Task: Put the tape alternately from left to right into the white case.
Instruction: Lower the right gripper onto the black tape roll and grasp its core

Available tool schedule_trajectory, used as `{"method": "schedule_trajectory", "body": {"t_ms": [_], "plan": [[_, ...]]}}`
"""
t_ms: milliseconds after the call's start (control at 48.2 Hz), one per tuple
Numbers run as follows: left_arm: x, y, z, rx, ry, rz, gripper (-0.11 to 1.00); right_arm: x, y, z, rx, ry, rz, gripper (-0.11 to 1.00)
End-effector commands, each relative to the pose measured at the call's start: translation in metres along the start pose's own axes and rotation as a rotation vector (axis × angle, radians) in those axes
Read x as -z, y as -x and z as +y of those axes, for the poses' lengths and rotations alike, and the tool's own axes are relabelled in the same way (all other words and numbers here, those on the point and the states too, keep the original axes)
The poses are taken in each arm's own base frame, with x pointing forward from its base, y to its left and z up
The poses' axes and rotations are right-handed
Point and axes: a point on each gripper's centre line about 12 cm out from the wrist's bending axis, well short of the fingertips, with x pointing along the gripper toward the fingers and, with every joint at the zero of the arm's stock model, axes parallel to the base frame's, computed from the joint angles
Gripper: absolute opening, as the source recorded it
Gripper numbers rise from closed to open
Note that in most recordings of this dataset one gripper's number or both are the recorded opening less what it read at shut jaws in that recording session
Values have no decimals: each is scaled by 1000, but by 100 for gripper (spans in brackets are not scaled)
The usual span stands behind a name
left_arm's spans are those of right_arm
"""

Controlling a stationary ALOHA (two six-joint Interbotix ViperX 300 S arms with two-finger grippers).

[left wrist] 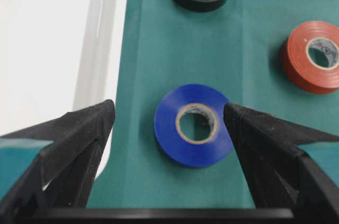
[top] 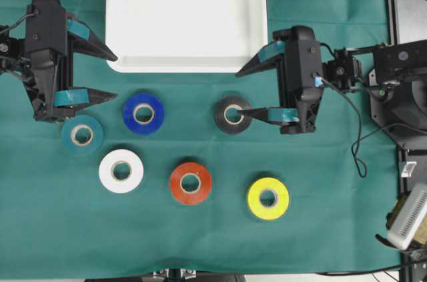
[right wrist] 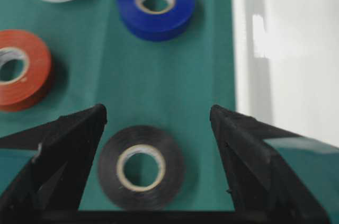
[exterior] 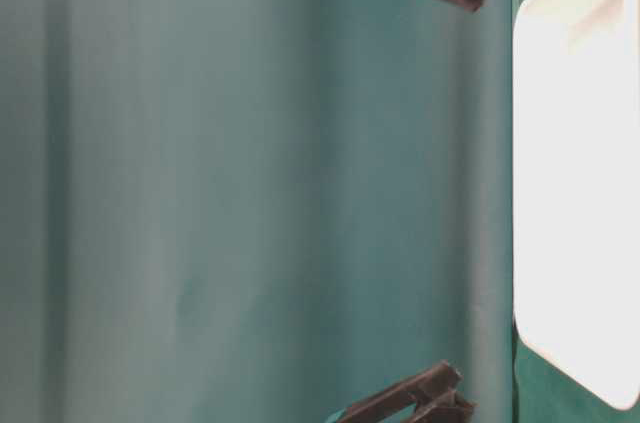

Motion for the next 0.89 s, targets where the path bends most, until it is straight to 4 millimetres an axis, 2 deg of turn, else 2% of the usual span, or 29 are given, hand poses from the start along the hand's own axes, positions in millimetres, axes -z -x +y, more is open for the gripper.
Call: {"method": "schedule_trajectory", "body": {"t_ms": [0,207,518,705,871], "plan": [[-8,2,0,1,1,-25,65,-4,6,9,-27,13,-24,84],[-5,2,0,1,2,-17,65,7,14,26,-83,43,-19,84],[-6,2,3,-7,7,-19,65,14,16,27,-90,50,-7,84],[-8,2,3,-9,7,-24,65,19,8,27,-84,50,27,84],[-5,2,7,-19,13,-18,65,29,-7,26,-73,52,91,84]]}}
